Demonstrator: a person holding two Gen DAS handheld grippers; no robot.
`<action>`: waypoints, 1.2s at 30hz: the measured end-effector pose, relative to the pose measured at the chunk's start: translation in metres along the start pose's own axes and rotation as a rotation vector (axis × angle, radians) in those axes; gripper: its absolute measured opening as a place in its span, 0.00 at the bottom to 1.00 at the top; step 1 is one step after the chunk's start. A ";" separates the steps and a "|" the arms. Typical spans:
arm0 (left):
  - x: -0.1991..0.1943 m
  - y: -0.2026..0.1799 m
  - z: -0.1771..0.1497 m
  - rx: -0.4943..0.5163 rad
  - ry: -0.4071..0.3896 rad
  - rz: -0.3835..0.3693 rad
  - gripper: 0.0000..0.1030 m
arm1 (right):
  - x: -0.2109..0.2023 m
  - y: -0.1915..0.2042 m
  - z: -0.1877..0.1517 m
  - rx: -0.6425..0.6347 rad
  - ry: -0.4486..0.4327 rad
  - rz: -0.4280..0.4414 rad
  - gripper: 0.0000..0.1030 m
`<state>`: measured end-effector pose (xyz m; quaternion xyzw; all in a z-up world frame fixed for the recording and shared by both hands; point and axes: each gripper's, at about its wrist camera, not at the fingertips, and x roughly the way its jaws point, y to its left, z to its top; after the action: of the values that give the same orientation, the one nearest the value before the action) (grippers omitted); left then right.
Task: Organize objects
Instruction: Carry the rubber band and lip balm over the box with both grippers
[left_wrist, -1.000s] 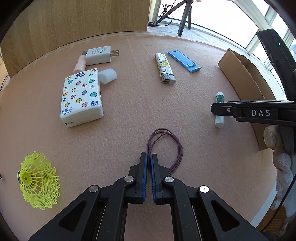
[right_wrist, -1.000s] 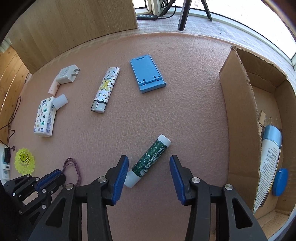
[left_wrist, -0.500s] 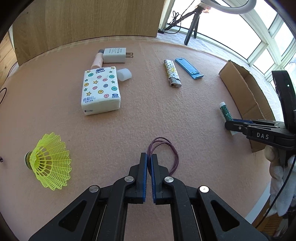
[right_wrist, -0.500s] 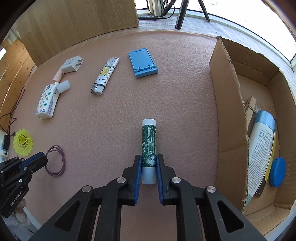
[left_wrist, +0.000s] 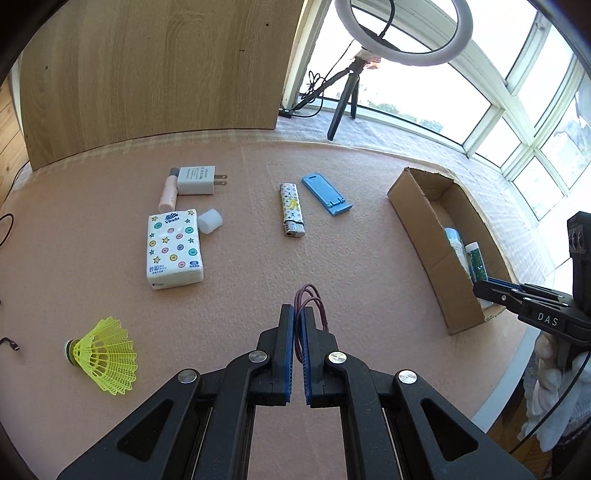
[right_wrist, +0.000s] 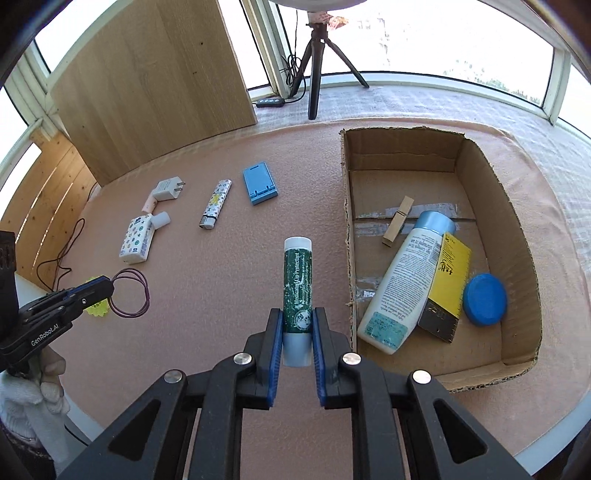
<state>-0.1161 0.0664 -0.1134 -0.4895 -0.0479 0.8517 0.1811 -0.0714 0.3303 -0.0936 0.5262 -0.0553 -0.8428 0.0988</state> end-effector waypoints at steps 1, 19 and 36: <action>-0.001 -0.006 0.004 0.009 -0.008 -0.008 0.03 | -0.006 -0.005 0.000 0.003 -0.011 -0.010 0.13; 0.031 -0.148 0.083 0.200 -0.086 -0.148 0.03 | -0.049 -0.099 -0.005 0.079 -0.070 -0.109 0.14; 0.085 -0.221 0.109 0.282 -0.059 -0.167 0.04 | -0.035 -0.114 0.002 0.055 -0.049 -0.081 0.14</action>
<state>-0.1899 0.3128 -0.0691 -0.4282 0.0262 0.8461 0.3164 -0.0704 0.4489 -0.0847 0.5099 -0.0597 -0.8568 0.0489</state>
